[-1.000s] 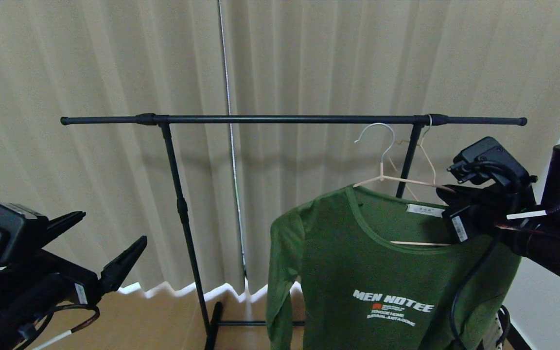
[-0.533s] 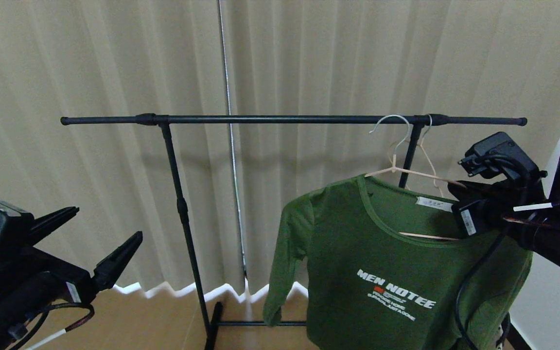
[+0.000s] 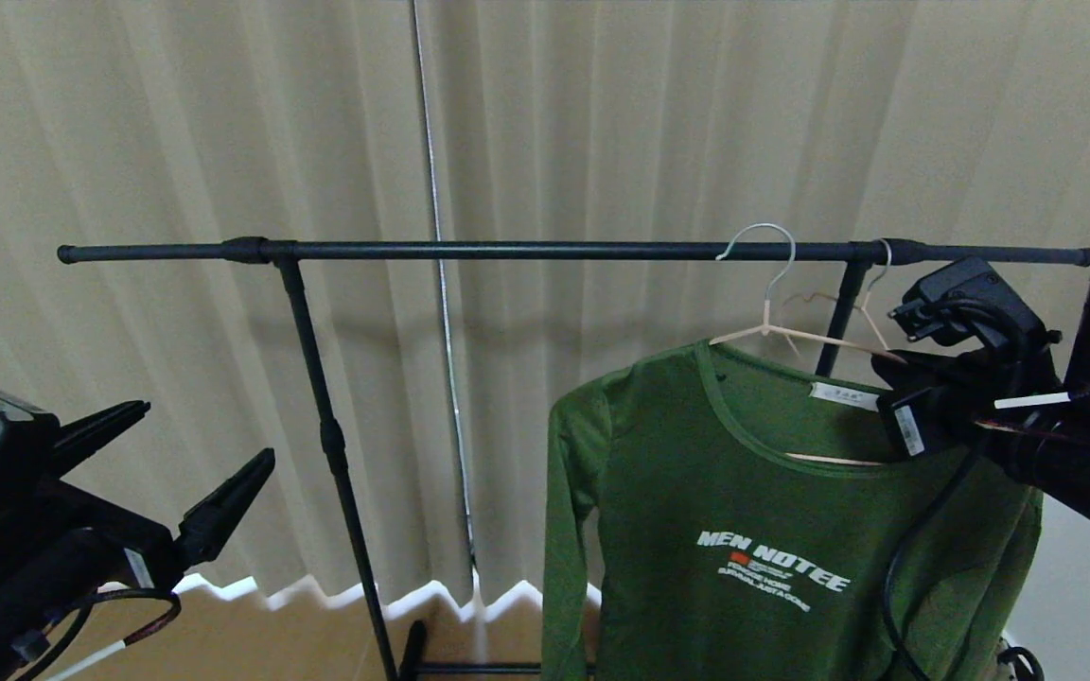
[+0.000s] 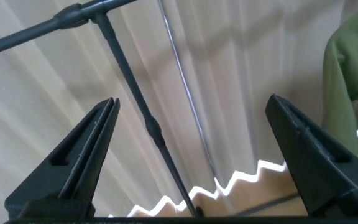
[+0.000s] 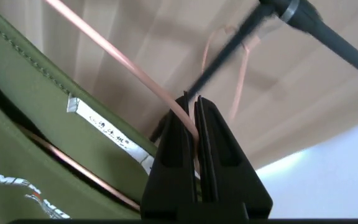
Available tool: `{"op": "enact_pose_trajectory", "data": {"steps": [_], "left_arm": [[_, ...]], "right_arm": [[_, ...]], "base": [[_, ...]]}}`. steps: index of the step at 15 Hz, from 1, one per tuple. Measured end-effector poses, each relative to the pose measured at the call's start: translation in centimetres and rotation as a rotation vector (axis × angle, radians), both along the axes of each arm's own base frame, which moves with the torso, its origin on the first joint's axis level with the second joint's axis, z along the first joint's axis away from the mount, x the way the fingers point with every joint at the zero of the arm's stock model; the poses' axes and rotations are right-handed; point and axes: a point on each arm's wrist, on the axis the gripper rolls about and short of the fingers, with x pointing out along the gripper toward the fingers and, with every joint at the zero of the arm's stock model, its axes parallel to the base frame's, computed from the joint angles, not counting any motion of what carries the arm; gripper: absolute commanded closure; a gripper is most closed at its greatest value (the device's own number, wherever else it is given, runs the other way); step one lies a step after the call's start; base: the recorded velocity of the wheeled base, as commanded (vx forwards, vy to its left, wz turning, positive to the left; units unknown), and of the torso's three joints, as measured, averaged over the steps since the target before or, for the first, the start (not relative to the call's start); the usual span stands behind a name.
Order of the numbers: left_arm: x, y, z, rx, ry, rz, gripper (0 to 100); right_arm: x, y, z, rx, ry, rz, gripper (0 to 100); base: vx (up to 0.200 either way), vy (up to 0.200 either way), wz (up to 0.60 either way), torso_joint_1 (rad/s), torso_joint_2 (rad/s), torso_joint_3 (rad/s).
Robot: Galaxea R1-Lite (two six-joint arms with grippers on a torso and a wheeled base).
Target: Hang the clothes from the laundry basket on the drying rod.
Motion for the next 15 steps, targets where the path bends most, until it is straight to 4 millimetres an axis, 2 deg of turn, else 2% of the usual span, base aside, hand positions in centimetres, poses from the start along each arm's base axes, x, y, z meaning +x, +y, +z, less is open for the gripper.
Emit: {"op": "enact_pose_trajectory", "data": {"steps": [3, 10, 15], "left_arm": [[-0.1, 0.0, -0.2, 0.007, 0.006, -0.001, 0], [-0.2, -0.1, -0.4, 0.011, 0.011, -0.009, 0], [-0.4, 0.0, -0.5, 0.013, 0.016, -0.016, 0]], "right_arm": [[0.2, 0.0, 0.2, 0.0, -0.005, -0.003, 100], [1.4, 0.3, -0.1, -0.025, 0.0, -0.083, 100], [3.9, 0.9, 0.1, -0.041, -0.014, -0.159, 100]], "base": [[0.2, 0.0, 0.0, 0.004, 0.0, 0.002], [0.0, 0.0, 0.0, 0.0, 0.0, 0.0], [0.0, 0.0, 0.0, 0.0, 0.0, 0.0]]}}
